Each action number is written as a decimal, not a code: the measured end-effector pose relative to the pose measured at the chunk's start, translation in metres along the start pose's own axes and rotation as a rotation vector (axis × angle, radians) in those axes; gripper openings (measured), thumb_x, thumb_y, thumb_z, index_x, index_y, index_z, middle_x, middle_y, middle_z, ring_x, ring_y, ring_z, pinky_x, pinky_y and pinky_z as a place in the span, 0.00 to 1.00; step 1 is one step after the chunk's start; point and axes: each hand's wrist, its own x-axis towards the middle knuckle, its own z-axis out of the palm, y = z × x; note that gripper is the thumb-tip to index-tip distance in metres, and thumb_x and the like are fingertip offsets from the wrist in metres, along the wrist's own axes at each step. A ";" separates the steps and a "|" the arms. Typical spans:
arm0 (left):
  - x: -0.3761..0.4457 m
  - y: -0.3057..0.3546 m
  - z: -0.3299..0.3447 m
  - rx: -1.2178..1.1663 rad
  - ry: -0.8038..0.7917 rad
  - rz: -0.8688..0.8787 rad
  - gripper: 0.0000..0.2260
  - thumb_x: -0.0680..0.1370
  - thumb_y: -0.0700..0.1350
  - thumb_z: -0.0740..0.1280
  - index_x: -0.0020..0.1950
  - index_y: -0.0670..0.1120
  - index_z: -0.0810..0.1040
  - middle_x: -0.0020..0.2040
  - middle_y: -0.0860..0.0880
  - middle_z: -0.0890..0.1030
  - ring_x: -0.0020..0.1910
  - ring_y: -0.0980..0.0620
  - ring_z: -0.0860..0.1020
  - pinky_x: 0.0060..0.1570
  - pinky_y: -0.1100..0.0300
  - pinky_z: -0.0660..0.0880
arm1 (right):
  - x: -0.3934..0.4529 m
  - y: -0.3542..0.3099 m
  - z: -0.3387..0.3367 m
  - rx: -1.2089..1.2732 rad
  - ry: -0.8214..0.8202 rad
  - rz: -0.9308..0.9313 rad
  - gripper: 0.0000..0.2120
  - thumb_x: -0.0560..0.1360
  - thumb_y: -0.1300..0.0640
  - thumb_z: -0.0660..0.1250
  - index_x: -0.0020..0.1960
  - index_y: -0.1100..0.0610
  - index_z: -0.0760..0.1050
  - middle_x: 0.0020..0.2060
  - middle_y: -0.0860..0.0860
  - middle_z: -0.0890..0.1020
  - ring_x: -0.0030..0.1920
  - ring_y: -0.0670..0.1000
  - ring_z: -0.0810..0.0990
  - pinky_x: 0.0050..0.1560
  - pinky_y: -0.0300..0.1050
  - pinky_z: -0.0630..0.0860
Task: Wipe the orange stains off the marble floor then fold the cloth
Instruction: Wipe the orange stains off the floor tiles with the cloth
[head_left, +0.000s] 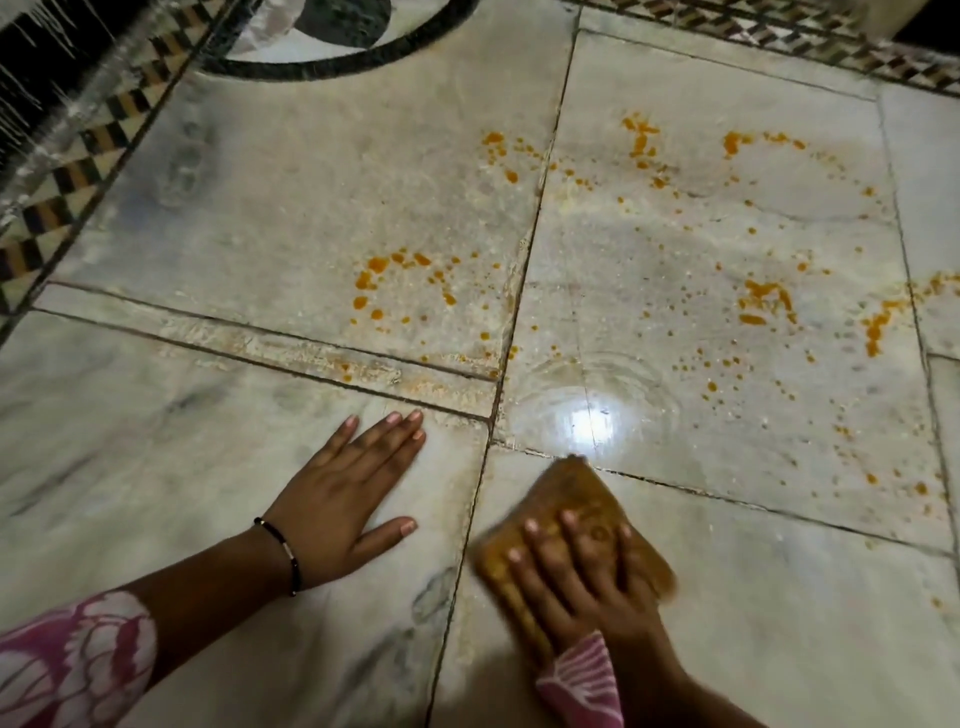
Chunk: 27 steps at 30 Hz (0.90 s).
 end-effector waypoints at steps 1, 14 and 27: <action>0.000 0.000 0.000 0.001 -0.008 -0.004 0.33 0.78 0.63 0.51 0.77 0.44 0.54 0.78 0.46 0.54 0.76 0.50 0.52 0.72 0.48 0.52 | 0.020 0.007 -0.004 0.002 -0.004 -0.109 0.32 0.73 0.39 0.56 0.75 0.49 0.61 0.74 0.55 0.64 0.75 0.62 0.53 0.67 0.70 0.54; -0.001 0.001 -0.001 -0.023 0.003 -0.003 0.32 0.78 0.62 0.51 0.77 0.45 0.53 0.78 0.47 0.54 0.76 0.51 0.52 0.72 0.49 0.50 | 0.012 0.019 -0.005 0.054 0.014 0.091 0.42 0.64 0.37 0.60 0.75 0.48 0.58 0.75 0.53 0.61 0.76 0.61 0.48 0.67 0.70 0.53; -0.001 0.000 -0.002 -0.036 -0.001 -0.005 0.33 0.78 0.62 0.52 0.78 0.46 0.52 0.78 0.48 0.53 0.76 0.52 0.50 0.72 0.50 0.48 | -0.004 0.046 -0.007 0.066 0.080 0.441 0.33 0.75 0.36 0.51 0.74 0.51 0.62 0.74 0.56 0.63 0.75 0.61 0.55 0.67 0.70 0.54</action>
